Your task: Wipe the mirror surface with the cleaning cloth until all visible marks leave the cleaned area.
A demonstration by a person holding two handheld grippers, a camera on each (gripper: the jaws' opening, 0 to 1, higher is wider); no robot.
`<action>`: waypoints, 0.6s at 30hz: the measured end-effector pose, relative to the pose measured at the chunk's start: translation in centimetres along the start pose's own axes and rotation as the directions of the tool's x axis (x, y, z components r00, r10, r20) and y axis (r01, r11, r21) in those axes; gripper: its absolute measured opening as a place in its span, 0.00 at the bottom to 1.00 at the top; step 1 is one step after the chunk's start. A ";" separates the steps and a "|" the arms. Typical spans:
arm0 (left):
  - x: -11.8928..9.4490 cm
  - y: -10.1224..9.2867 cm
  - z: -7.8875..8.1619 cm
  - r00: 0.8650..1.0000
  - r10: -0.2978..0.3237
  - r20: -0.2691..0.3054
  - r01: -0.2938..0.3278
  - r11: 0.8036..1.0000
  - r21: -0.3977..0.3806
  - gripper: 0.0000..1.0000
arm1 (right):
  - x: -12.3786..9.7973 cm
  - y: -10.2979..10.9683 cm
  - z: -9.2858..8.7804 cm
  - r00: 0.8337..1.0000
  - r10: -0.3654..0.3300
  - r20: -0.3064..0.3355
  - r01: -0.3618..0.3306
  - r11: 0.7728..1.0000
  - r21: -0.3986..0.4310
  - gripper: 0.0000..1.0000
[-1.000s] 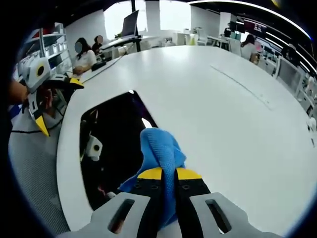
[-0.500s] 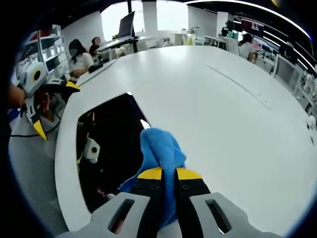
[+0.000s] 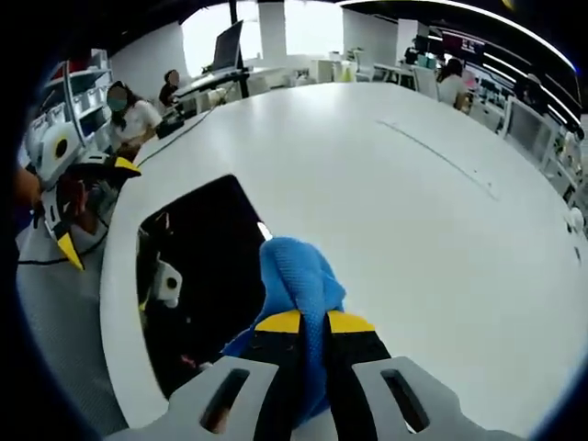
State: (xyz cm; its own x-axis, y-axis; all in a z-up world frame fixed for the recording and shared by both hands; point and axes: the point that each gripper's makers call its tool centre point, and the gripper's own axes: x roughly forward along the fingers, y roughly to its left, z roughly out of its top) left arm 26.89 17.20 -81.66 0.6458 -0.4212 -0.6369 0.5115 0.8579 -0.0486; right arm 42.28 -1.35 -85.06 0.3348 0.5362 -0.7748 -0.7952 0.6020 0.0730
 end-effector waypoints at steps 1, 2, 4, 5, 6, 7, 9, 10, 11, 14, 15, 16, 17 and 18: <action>0.0 0.0 0.0 1.000 -0.001 0.000 0.001 1.000 0.000 0.99 | -0.1 -0.4 0.1 1.000 -0.016 0.003 0.016 1.000 -0.005 0.03; 0.0 0.0 0.0 1.000 -0.001 0.000 0.001 1.000 0.001 0.99 | -0.2 -0.7 0.0 1.000 -0.029 -0.001 0.029 1.000 -0.008 0.03; 0.0 -0.1 0.0 1.000 -0.001 0.000 0.001 1.000 0.000 0.99 | -0.4 -0.7 0.1 1.000 -0.025 0.000 0.025 1.000 -0.002 0.03; 0.0 -0.1 0.1 1.000 -0.002 0.001 0.002 1.000 0.001 0.99 | -0.5 -0.6 0.1 1.000 -0.025 0.000 0.025 1.000 0.003 0.03; 0.0 -0.1 0.1 1.000 -0.002 0.001 0.002 1.000 0.001 0.99 | -0.5 -0.8 0.0 1.000 -0.026 0.002 0.026 1.000 0.005 0.03; 0.0 -0.1 0.1 1.000 -0.003 0.001 0.003 1.000 0.001 0.99 | -0.6 -1.1 0.0 1.000 -0.029 0.005 0.029 0.999 0.014 0.03; 0.0 -0.1 0.1 1.000 -0.002 0.002 0.002 1.000 0.000 0.99 | -0.9 -1.2 0.2 0.999 -0.033 0.015 0.032 0.999 0.028 0.03; -0.1 -0.1 0.1 1.000 -0.002 0.003 0.002 1.000 0.000 0.99 | -1.1 -1.3 0.2 0.999 -0.035 0.017 0.034 0.999 0.033 0.03; -0.1 -0.1 0.1 1.000 -0.002 0.003 0.002 1.000 -0.001 0.99 | -1.2 -1.4 0.4 0.999 -0.036 0.021 0.036 0.999 0.039 0.03; -0.1 -0.1 0.1 1.000 -0.002 0.003 0.002 1.000 -0.001 1.00 | -1.5 -1.7 1.1 0.998 -0.031 0.046 0.028 0.997 0.077 0.03; -0.1 -0.1 0.1 1.000 -0.003 0.002 0.003 1.000 0.000 1.00 | -1.7 -1.8 1.2 0.998 -0.032 0.049 0.028 0.996 0.079 0.03; 0.0 -0.1 0.1 1.000 -0.003 0.002 0.003 1.000 0.001 0.99 | -1.8 -1.9 1.5 0.998 -0.037 0.053 0.033 0.997 0.077 0.03; 0.0 -0.1 0.1 1.000 -0.003 0.003 0.003 1.000 0.001 0.99 | -2.0 -2.1 1.6 0.998 -0.042 0.056 0.037 0.996 0.079 0.03; 0.0 -0.1 0.1 1.000 -0.003 0.002 0.003 1.000 0.001 0.99 | -2.2 -2.1 1.8 0.997 -0.045 0.060 0.040 0.996 0.085 0.03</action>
State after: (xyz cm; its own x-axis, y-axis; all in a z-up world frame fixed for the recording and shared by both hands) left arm 26.87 17.11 -81.54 0.6452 -0.4247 -0.6351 0.5142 0.8562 -0.0502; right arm 44.14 -2.77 -82.41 0.4004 0.5432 -0.7380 -0.7351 0.6712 0.0952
